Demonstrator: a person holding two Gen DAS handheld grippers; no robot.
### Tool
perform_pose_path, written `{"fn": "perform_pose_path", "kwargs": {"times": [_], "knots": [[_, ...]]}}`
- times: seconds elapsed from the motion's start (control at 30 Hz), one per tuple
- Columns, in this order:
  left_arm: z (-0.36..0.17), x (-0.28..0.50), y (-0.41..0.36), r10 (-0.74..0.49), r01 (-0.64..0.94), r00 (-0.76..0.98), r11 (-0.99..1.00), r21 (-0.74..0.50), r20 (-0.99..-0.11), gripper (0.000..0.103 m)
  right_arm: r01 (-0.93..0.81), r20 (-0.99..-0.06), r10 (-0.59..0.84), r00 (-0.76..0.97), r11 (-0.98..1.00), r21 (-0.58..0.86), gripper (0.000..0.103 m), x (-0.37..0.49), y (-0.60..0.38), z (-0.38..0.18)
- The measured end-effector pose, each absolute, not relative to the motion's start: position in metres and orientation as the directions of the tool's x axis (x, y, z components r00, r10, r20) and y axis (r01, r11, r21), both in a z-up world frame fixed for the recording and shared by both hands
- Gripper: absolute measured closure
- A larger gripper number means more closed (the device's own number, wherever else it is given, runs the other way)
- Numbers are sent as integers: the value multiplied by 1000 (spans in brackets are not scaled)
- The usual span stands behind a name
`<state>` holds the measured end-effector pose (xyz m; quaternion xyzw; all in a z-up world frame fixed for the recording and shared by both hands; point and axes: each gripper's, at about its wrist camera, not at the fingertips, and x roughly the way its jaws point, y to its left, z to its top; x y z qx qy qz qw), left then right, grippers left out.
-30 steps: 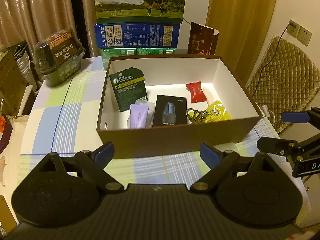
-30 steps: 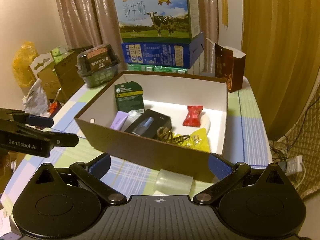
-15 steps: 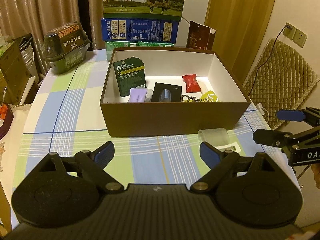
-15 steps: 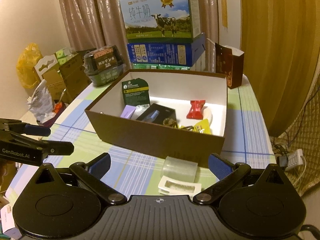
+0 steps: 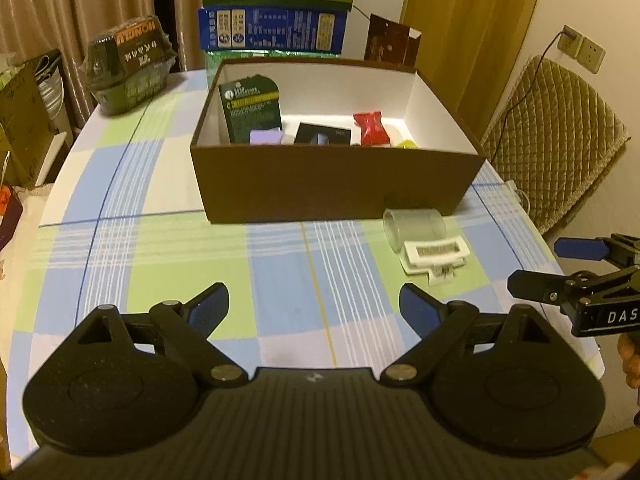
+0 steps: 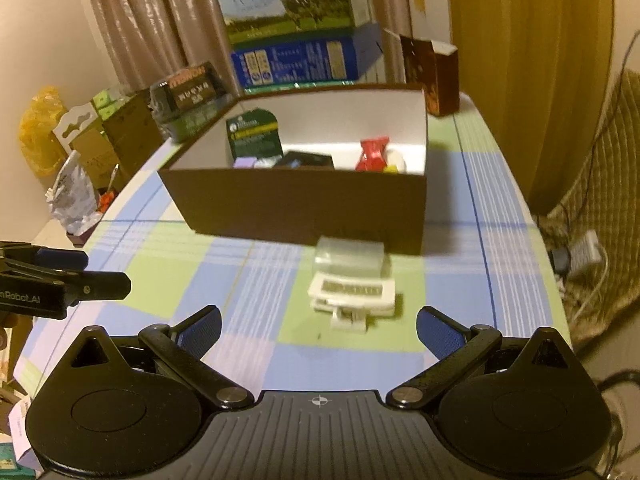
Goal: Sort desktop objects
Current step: 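Move both tools down toward the clear cup and white clip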
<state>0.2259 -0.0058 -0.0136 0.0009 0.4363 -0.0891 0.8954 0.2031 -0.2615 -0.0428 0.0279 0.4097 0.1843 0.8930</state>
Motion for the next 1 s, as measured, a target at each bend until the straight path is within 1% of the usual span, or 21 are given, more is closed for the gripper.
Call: {"fn": "perform_pose_path", "kwargs": {"times": [0.57, 1.0], "knots": [[-36, 226, -9, -146, 175, 556, 983, -56, -819, 13, -254, -763, 313, 565, 946, 200, 2, 201, -259, -69], [-56, 249, -7, -127, 184, 524, 982, -34, -842, 13, -225, -758, 288, 585, 956, 189, 2, 221, -255, -91]]}}
